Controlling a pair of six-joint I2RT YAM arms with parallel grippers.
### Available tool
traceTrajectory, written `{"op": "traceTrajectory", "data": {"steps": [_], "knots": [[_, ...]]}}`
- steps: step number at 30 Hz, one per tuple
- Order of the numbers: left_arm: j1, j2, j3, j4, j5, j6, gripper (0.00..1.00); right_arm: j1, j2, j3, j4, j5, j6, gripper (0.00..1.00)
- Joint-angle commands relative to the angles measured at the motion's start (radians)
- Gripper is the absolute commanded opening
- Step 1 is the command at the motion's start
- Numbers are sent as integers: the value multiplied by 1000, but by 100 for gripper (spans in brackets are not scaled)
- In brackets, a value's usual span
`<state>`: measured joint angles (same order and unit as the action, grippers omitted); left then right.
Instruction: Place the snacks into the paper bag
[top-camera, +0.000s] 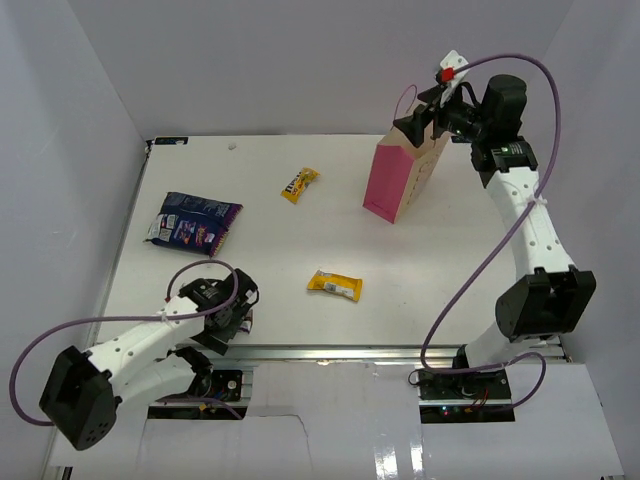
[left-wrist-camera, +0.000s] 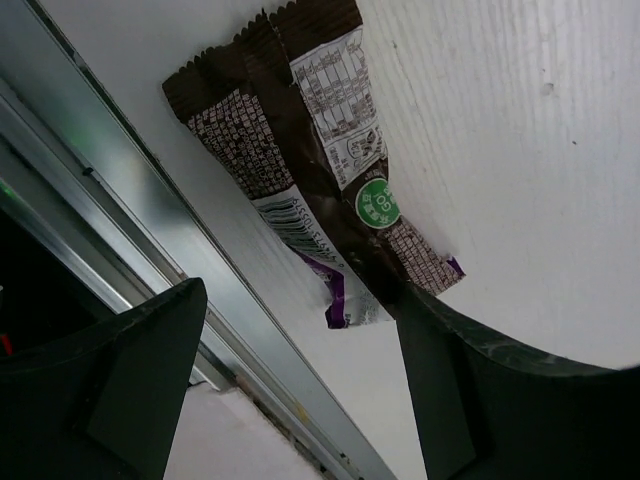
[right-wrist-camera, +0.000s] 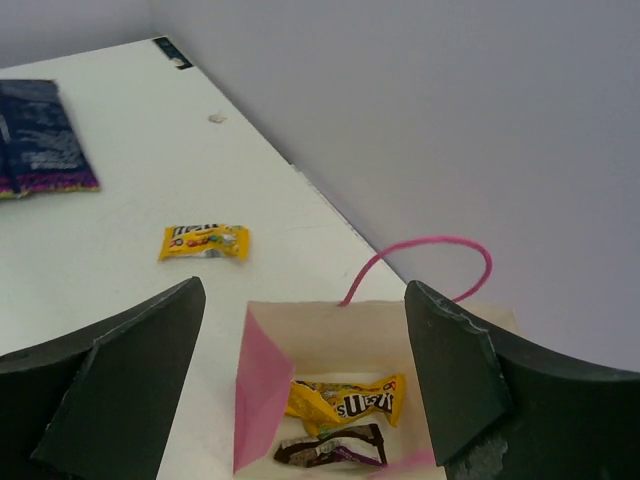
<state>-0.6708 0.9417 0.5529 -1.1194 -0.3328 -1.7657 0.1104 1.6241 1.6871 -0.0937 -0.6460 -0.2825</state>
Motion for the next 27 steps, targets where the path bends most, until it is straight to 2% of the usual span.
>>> {"op": "traceTrajectory", "data": {"steps": [1,4,5,8,11,14,15,18,19,22,24,26,27], "knots": [[7,84,47,4,-49,-51,87,-3,-133,-70,-127,-158,-150,87],[65,157,61,90,-75,38,85,-3,-216,-188,-185,-211,-199,87],[127,178,59,154,-57,75,84,-3,-249,-213,-199,-228,-207,87],[221,204,39,261,-5,187,80,-3,-296,-296,-262,-279,-248,87],[240,221,24,328,17,239,70,-3,-349,-363,-316,-320,-283,87],[243,232,16,355,38,271,57,-3,-377,-409,-379,-375,-328,86],[244,226,18,360,40,287,49,-3,-388,-431,-396,-389,-337,86],[244,201,31,368,38,331,33,-3,-400,-438,-435,-406,-366,86],[244,174,41,369,38,351,24,-3,-403,-440,-445,-406,-371,86],[246,114,103,395,58,484,12,-3,-415,-425,-475,-402,-388,86],[244,86,165,461,95,633,9,-6,-420,-402,-482,-383,-380,86],[240,49,197,606,194,751,8,-11,-415,-388,-479,-360,-363,86],[240,40,226,665,237,858,7,-18,-414,-379,-479,-342,-350,86]]}}
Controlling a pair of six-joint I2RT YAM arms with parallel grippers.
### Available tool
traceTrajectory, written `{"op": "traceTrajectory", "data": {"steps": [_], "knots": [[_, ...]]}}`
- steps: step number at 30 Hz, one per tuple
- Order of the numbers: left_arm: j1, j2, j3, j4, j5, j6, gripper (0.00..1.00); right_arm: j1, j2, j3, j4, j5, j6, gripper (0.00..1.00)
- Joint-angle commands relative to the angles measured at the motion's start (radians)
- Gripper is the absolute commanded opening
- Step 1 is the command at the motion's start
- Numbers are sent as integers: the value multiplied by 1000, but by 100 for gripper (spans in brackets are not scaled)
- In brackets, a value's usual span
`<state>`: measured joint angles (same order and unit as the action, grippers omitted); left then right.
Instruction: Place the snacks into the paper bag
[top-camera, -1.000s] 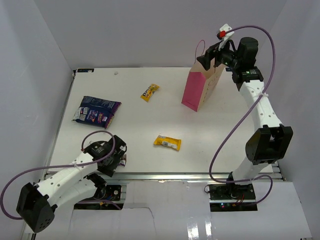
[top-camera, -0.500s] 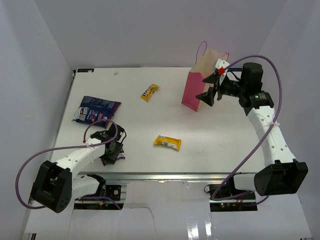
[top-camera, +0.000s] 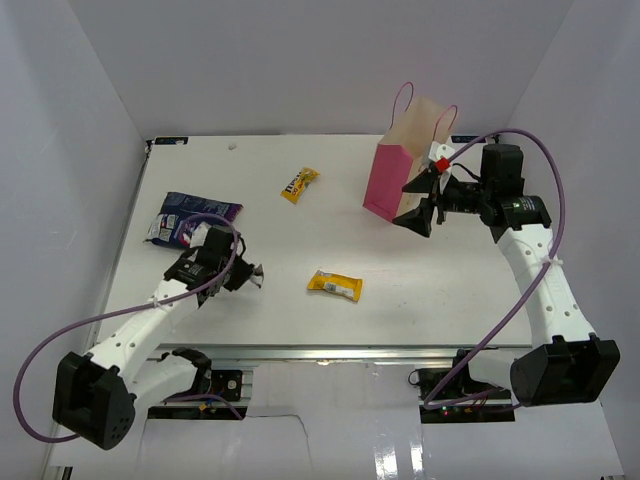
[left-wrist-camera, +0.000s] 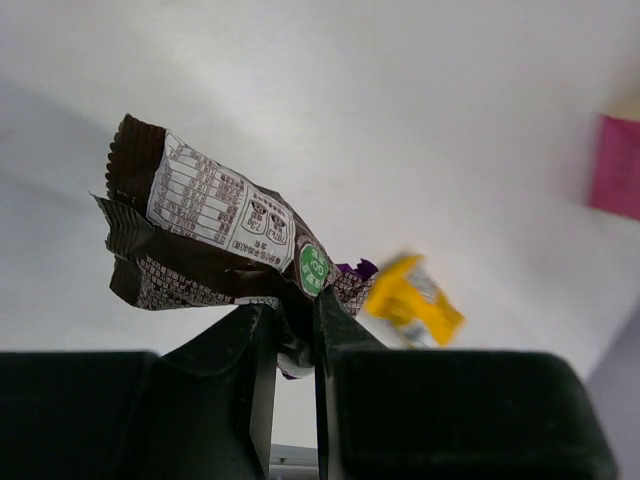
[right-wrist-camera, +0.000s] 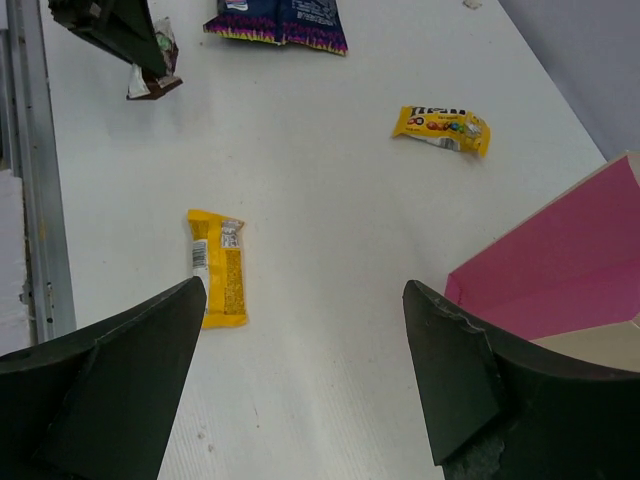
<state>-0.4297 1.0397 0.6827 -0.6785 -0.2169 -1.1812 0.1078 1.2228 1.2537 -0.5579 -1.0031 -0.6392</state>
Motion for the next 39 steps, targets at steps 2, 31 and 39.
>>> {"op": "traceTrajectory", "data": {"steps": [2,31,39], "knots": [[-1,-46,130,436,305,386,7,-25,-14,53,-10,41,21,85],[-307,1263,1661,942,298,1020,16,-142,-85,-92,-220,78,10,78],[-316,1271,1637,933,301,1000,74,-120,-65,-79,-280,24,-115,78]]}}
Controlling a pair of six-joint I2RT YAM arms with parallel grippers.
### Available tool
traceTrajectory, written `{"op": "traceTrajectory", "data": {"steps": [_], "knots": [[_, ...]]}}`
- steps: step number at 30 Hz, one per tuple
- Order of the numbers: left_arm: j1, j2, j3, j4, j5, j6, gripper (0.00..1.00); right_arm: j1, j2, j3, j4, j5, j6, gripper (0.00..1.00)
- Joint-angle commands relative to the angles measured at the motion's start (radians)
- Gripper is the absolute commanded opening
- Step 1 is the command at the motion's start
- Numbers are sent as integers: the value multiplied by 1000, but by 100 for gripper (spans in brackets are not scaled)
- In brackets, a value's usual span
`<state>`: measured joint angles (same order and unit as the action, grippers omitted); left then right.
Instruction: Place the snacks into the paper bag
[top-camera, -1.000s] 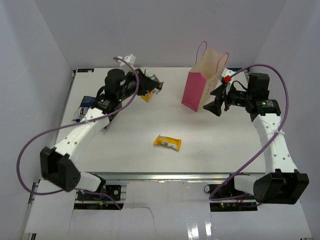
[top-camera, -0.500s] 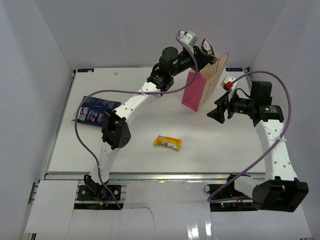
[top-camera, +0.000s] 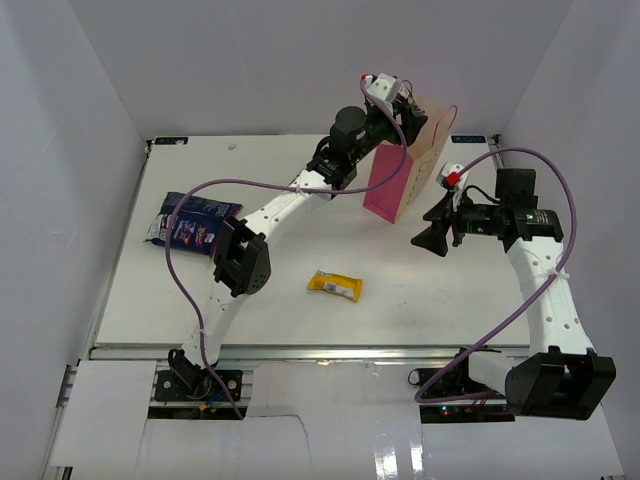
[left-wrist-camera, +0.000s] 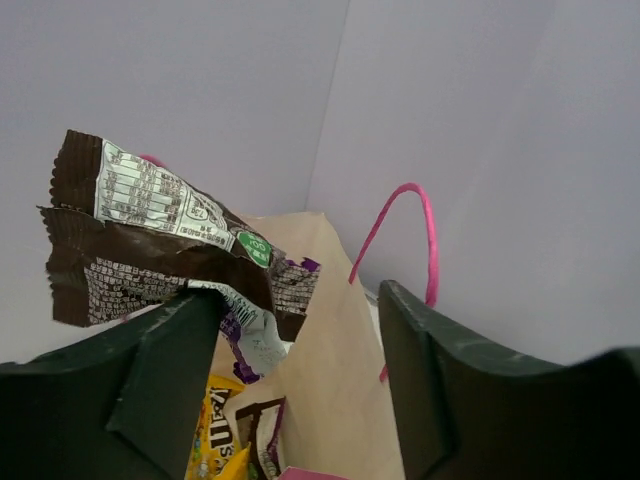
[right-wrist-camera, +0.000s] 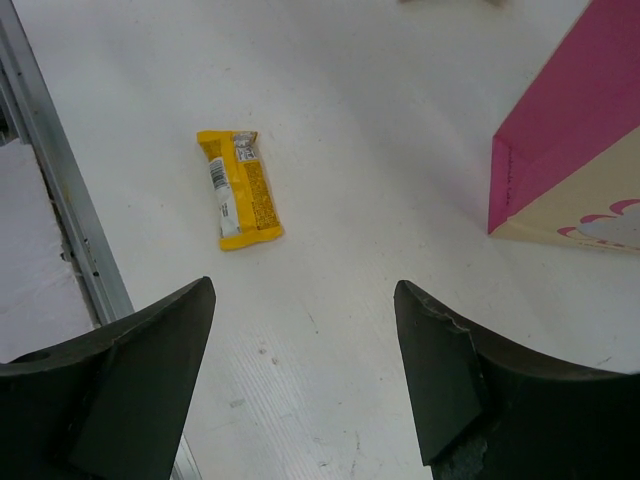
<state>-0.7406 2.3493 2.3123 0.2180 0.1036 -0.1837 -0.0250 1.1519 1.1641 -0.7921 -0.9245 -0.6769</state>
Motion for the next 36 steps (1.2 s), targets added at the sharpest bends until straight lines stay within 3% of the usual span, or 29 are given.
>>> {"op": "traceTrajectory", "data": {"steps": [1,11,15,19,21,23,25,29,35,36], "knots": [[-5,-45,6,31,-16,-3,77,19,11,9,-53,-59,-94,78],[-3,-172,-42,-37,65,-25,83,186,97,22,-26,1,-156,78],[-3,-304,-151,-75,13,-4,82,244,140,8,20,58,-129,77],[12,-519,-420,-182,-236,4,81,432,206,-59,155,284,-66,78],[39,-666,-538,-280,-298,-17,83,503,253,-93,238,389,-11,83],[76,-767,-726,-350,-352,-117,84,590,290,-115,322,493,35,86],[153,-928,-856,-449,-337,-246,85,644,347,-121,369,576,60,89],[219,-1203,-1227,-529,-305,-352,89,778,498,-83,416,657,112,91],[227,-1554,-1496,-687,-335,-554,91,843,623,-29,444,743,183,88],[228,-1591,-1543,-719,-343,-577,92,846,637,-30,455,751,188,82]]}}
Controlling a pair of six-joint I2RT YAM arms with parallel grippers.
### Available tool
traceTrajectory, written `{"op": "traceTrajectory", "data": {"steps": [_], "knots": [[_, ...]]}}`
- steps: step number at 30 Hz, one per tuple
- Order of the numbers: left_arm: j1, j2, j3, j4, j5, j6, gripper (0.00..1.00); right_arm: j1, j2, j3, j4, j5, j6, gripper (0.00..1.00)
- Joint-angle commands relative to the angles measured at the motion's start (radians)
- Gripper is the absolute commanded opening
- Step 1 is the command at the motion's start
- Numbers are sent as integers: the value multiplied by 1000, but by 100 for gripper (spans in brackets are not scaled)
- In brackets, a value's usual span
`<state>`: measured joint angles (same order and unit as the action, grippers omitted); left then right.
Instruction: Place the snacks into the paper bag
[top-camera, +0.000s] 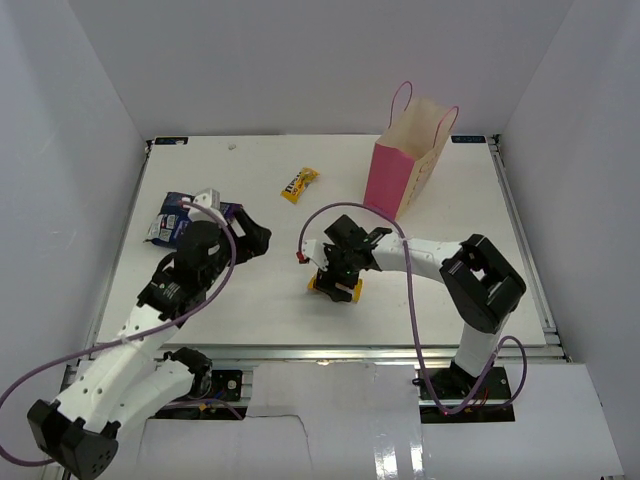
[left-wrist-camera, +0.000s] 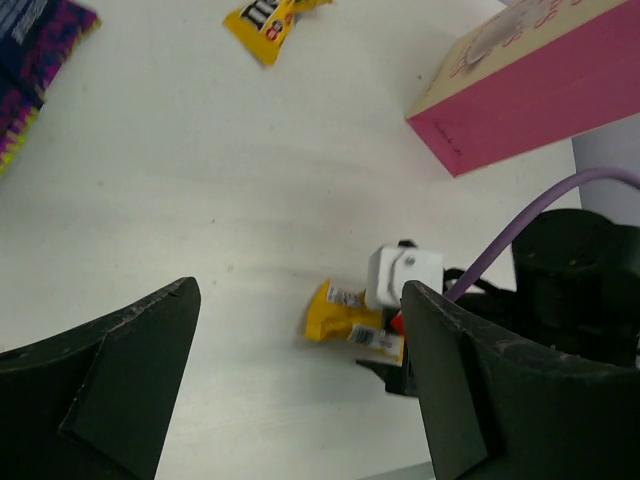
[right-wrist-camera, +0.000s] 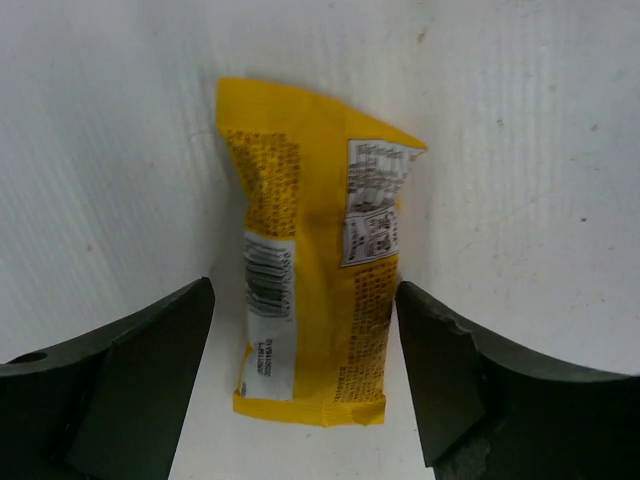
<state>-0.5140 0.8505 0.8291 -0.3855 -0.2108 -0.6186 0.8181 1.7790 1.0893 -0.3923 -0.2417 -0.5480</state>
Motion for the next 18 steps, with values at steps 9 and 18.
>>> {"op": "traceTrajectory", "data": {"steps": [9,18], "knots": [[2,-252,-159,-225,-117,-350,92,4,-84,20,33,24,56,10],[3,-171,-185,-248,-84,-434,91,-222,-311,375,-48,-196,115,8]]}}
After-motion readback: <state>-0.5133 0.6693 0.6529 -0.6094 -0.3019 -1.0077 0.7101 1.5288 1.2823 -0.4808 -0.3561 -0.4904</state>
